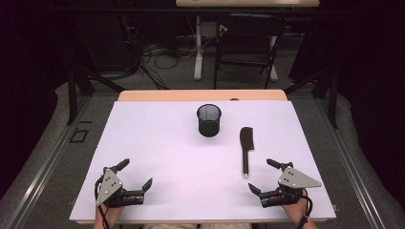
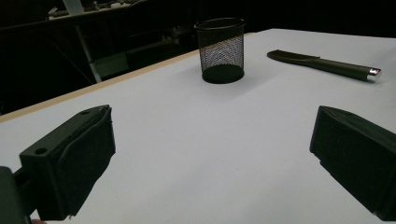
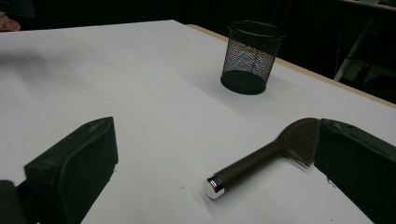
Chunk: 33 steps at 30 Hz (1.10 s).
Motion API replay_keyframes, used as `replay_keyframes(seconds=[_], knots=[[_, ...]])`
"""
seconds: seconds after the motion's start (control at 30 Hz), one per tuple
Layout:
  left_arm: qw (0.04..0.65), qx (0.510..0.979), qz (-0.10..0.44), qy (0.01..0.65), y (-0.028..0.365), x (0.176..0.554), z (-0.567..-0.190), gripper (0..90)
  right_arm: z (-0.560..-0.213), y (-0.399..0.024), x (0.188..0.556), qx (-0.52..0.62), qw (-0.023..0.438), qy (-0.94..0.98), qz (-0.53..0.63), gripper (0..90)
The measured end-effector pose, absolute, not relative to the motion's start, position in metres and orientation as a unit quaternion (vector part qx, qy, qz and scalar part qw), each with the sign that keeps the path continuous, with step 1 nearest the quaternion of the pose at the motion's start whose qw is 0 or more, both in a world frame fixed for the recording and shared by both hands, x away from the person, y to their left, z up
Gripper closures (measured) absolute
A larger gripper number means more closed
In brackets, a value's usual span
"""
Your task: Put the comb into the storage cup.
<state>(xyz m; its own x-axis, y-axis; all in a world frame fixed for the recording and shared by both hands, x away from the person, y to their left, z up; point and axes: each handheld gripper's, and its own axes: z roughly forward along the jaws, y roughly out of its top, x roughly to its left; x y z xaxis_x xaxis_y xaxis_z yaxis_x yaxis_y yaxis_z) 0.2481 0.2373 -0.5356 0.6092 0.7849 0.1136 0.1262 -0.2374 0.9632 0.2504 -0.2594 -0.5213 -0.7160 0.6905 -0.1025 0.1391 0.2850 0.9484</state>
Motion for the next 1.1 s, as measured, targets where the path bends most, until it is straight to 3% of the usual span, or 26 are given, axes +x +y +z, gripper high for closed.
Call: replay_keyframes(seconds=[1.1], knots=[[0.53,0.725,0.308,0.315,0.237,0.249,-0.536,0.2,-0.522,-0.236,0.285,0.3,0.226,0.788,0.488,0.0]])
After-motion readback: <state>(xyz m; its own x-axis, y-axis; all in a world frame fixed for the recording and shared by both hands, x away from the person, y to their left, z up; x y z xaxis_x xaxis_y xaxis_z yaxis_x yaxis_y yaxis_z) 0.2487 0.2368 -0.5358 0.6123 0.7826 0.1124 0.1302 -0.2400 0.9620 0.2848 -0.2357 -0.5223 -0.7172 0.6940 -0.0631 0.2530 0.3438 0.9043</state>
